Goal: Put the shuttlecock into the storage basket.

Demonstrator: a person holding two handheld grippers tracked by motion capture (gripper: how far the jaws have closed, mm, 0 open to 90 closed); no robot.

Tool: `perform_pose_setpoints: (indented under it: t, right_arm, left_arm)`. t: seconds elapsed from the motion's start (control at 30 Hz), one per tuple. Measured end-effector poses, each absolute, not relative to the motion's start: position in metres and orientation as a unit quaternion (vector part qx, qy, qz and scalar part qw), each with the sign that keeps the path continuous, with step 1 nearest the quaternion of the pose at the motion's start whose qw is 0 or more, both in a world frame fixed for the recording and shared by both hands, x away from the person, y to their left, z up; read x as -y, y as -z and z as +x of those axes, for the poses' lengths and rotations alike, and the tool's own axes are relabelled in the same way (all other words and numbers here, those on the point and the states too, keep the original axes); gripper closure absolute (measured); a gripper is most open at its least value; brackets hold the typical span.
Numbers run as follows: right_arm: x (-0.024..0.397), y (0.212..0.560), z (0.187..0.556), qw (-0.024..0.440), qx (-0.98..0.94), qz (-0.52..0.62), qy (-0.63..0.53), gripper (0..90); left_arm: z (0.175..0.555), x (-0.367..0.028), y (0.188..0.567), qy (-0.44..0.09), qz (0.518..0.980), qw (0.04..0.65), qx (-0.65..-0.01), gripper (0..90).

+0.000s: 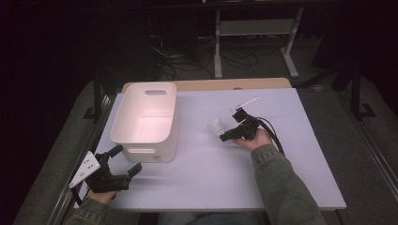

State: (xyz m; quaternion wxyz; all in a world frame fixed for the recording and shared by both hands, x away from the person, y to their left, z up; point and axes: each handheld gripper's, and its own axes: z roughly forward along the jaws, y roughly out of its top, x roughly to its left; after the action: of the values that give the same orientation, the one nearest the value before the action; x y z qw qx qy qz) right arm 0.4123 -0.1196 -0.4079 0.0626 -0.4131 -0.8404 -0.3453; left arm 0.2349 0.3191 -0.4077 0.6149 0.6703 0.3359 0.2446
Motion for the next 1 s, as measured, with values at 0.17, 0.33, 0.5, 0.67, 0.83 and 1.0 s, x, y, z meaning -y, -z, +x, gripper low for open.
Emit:
perform_pose_setpoints:
  t: [0.17, 0.33, 0.5, 0.67, 0.83, 1.0]
  right_arm:
    - [0.119, 0.404, 0.41, 0.053, 0.841, -0.409, 0.351, 63.9]
    - [0.117, 0.396, 0.407, 0.048, 0.841, -0.401, 0.36, 63.9]
    - [0.116, 0.39, 0.405, 0.048, 0.841, -0.394, 0.368, 63.9]
    - [0.113, 0.382, 0.404, 0.044, 0.842, -0.387, 0.374, 63.9]
    - [0.111, 0.378, 0.402, 0.041, 0.842, -0.381, 0.379, 63.9]
    - [0.107, 0.371, 0.399, 0.039, 0.844, -0.374, 0.383, 63.9]
  left_arm:
    - [0.235, -0.319, 0.408, -0.245, 0.67, 0.615, -0.336, 0.0]
    - [0.235, -0.319, 0.408, -0.245, 0.67, 0.615, -0.336, 0.0]
    - [0.235, -0.319, 0.408, -0.245, 0.67, 0.615, -0.336, 0.0]
    - [0.235, -0.319, 0.408, -0.245, 0.67, 0.615, -0.336, 0.0]
    - [0.235, -0.319, 0.408, -0.246, 0.67, 0.615, -0.336, 0.0]
    - [0.235, -0.319, 0.408, -0.246, 0.67, 0.615, -0.335, 0.0]
